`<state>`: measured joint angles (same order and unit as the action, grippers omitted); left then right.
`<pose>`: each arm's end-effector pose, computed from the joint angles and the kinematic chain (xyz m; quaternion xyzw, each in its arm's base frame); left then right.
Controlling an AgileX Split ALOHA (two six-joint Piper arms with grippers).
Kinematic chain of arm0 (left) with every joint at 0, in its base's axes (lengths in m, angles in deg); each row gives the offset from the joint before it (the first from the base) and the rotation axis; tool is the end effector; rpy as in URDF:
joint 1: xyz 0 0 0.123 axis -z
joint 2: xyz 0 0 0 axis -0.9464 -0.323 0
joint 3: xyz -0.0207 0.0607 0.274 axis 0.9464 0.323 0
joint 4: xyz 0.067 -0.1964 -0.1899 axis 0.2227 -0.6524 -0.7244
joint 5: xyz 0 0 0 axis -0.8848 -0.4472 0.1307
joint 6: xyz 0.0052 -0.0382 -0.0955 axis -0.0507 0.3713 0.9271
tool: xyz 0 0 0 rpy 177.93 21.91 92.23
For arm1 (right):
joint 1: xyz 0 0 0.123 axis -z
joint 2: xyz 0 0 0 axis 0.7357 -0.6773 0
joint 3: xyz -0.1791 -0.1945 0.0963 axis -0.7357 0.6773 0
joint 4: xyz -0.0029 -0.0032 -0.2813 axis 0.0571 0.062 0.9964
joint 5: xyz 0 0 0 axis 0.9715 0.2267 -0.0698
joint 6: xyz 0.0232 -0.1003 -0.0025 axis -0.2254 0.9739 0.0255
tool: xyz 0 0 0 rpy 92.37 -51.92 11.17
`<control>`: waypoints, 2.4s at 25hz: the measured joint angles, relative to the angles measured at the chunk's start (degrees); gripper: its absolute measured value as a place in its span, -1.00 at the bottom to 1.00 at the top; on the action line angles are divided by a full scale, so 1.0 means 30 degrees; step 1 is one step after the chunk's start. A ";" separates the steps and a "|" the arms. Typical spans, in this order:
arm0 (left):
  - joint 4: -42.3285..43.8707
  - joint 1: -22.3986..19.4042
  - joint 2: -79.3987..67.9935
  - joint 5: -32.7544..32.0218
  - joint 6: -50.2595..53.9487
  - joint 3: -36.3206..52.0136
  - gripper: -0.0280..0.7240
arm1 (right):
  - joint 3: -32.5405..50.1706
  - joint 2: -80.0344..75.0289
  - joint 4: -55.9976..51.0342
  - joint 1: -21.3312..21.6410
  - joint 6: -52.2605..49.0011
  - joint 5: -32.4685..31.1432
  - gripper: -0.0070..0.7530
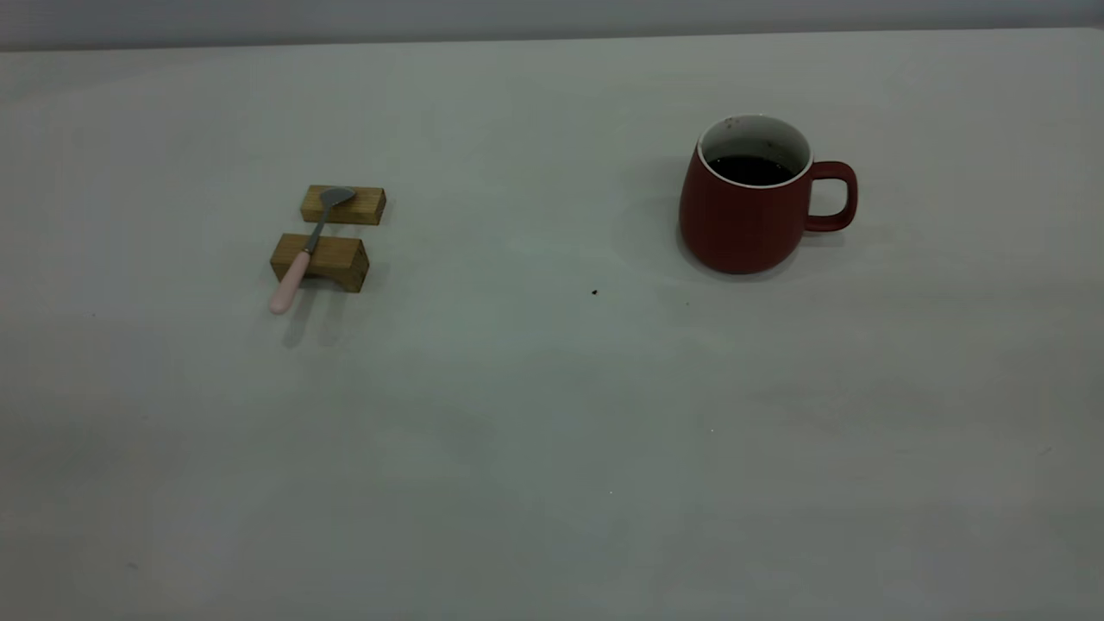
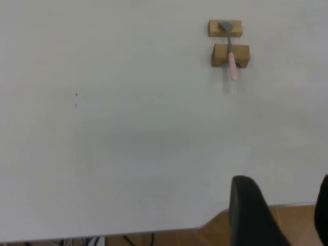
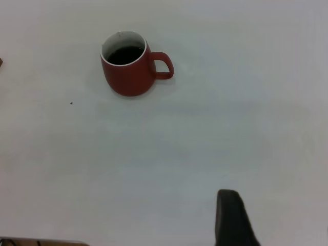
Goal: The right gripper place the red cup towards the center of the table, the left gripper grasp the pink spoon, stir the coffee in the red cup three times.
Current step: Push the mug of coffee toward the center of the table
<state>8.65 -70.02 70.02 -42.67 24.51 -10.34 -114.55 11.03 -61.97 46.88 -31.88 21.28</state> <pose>0.0306 -0.0043 0.2761 0.0181 0.8702 -0.0203 0.4920 0.0385 0.0102 0.2702 -0.0229 0.8806 0.0463 0.4711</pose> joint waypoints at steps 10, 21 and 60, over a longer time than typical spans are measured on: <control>0.0000 0.0000 0.0000 0.0000 0.0000 0.0000 0.10 | 0.0000 -0.0163 -0.1160 0.0000 0.0017 0.0123 0.28; 0.0000 0.0000 0.0000 0.0000 0.0000 0.0000 0.10 | -0.0035 -0.9620 -0.4583 0.0000 0.4106 0.4715 0.72; 0.0000 0.0000 0.0000 0.0000 0.0000 0.0000 0.10 | -1.6491 -4.3868 -1.6107 0.0521 3.9950 1.2232 0.54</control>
<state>8.65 -70.02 70.02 -42.67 24.51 -10.34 -164.02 -120.58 -110.29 48.45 87.97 57.97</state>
